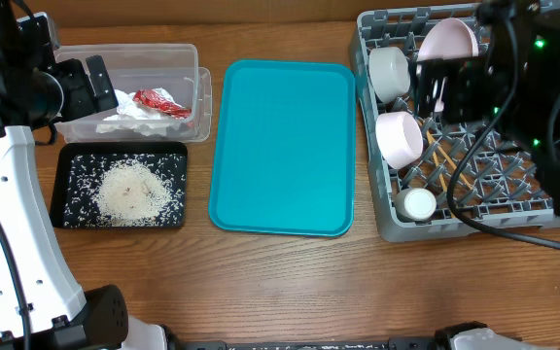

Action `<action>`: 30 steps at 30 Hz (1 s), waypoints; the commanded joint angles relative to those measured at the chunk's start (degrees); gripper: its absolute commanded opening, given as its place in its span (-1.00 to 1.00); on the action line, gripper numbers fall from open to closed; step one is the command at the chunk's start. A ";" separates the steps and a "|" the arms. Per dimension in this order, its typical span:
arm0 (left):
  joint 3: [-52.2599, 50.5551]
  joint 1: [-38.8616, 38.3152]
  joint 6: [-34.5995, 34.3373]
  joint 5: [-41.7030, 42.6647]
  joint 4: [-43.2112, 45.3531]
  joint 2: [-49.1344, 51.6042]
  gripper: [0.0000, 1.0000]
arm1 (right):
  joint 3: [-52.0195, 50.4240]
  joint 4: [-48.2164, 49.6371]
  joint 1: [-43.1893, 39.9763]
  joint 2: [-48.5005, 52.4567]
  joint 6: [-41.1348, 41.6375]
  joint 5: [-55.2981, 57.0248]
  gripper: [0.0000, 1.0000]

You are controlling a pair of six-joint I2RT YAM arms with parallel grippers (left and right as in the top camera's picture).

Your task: Sort waste into correct bins and load items into the dishwasher

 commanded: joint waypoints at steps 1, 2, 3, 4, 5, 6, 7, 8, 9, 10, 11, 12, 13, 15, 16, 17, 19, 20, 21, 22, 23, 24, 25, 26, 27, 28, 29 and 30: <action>-0.02 -0.04 0.07 -0.28 0.28 0.33 1.00 | -10.78 10.36 -2.05 -7.80 0.07 -1.11 1.00; -0.02 -0.04 0.07 -0.28 0.28 0.33 0.99 | -15.04 14.62 -2.47 -9.99 0.07 -1.33 1.00; -0.02 -0.04 0.04 -0.28 0.28 0.33 1.00 | -20.04 19.06 -2.86 -12.76 0.04 -1.36 1.00; -0.02 -0.04 0.07 -0.31 0.28 0.33 1.00 | -24.37 22.45 -3.21 -15.13 0.04 -1.29 1.00; -0.02 -0.04 0.04 -0.28 0.28 0.33 0.99 | -28.70 25.46 -3.63 -17.55 0.04 -1.29 1.00; -0.02 -0.04 0.04 -0.28 0.28 0.33 1.00 | -33.77 28.68 -4.20 -20.46 0.04 -1.29 1.00; -0.02 -0.04 0.04 -0.28 0.28 0.33 1.00 | -38.10 31.12 -4.72 -22.97 0.04 -1.29 1.00; -0.02 -0.04 0.04 -0.28 0.28 0.33 1.00 | -42.36 33.48 -5.29 -25.49 0.04 -1.29 1.00; -0.02 -0.04 0.04 -0.31 0.28 0.33 1.00 | -47.30 36.22 -6.03 -28.48 0.07 -1.31 1.00; -0.02 -0.04 0.04 -0.28 0.28 0.33 1.00 | -52.11 38.93 -6.75 -31.52 0.07 -1.44 1.00; -0.02 -0.04 0.04 -0.28 0.28 0.33 0.99 | -55.58 40.85 -7.34 -33.75 0.07 -1.68 1.00; -0.02 -0.04 0.04 -0.31 0.28 0.33 1.00 | -60.28 43.34 -8.24 -36.94 0.07 -2.32 1.00; -0.02 -0.04 0.04 -0.28 0.28 0.33 1.00 | -64.22 45.27 -9.05 -39.67 0.07 -2.89 1.00; -0.02 -0.04 0.04 -0.28 0.28 0.33 0.99 | -72.35 49.22 -10.78 -45.57 0.11 -3.85 1.00; -0.02 -0.04 0.04 -0.31 0.28 0.33 1.00 | -76.02 50.90 -11.45 -48.30 0.28 -4.04 1.00; -0.02 -0.04 0.04 -0.28 0.28 0.33 1.00 | -80.06 52.87 -12.02 -51.41 0.26 -4.26 1.00; -0.02 -0.04 0.04 -0.31 0.28 0.33 1.00 | -86.79 56.59 -12.52 -56.68 0.24 -4.24 1.00; -0.02 -0.04 0.04 -0.28 0.28 0.33 0.99 | -90.44 58.45 -12.72 -59.49 0.24 -4.26 1.00; -0.02 -0.04 0.04 -0.31 0.28 0.33 0.99 | -93.46 59.89 -12.81 -61.77 0.24 -4.26 1.00; -0.02 -0.04 0.04 -0.31 0.28 0.33 1.00 | -96.74 61.55 -12.83 -64.13 0.24 -4.24 1.00; -0.02 -0.04 0.04 -0.28 0.28 0.33 1.00 | -99.45 63.10 -12.83 -65.94 0.24 -4.24 1.00; -0.02 -0.04 0.04 -0.28 0.28 0.33 1.00 | -101.96 64.65 -12.81 -67.54 0.26 -4.26 1.00; -0.02 -0.04 0.04 -0.28 0.28 0.33 1.00 | -104.59 66.34 -12.81 -69.16 0.26 -4.28 1.00; -0.02 -0.04 0.04 -0.31 0.28 0.33 0.99 | -106.44 67.65 -12.79 -70.38 0.28 -4.48 1.00; -0.02 -0.04 0.04 -0.28 0.28 0.33 1.00 | -108.15 68.85 -12.76 -71.65 0.26 -4.98 1.00; -0.02 -0.04 0.04 -0.28 0.28 0.33 0.99 | -109.28 69.68 -12.76 -72.57 0.26 -5.31 1.00; -0.02 -0.04 0.04 -0.28 0.28 0.33 1.00 | -110.36 70.38 -12.76 -73.59 0.24 -5.40 1.00; -0.02 -0.04 0.04 -0.28 0.28 0.33 1.00 | -110.29 69.00 -12.74 -74.40 0.24 -5.33 1.00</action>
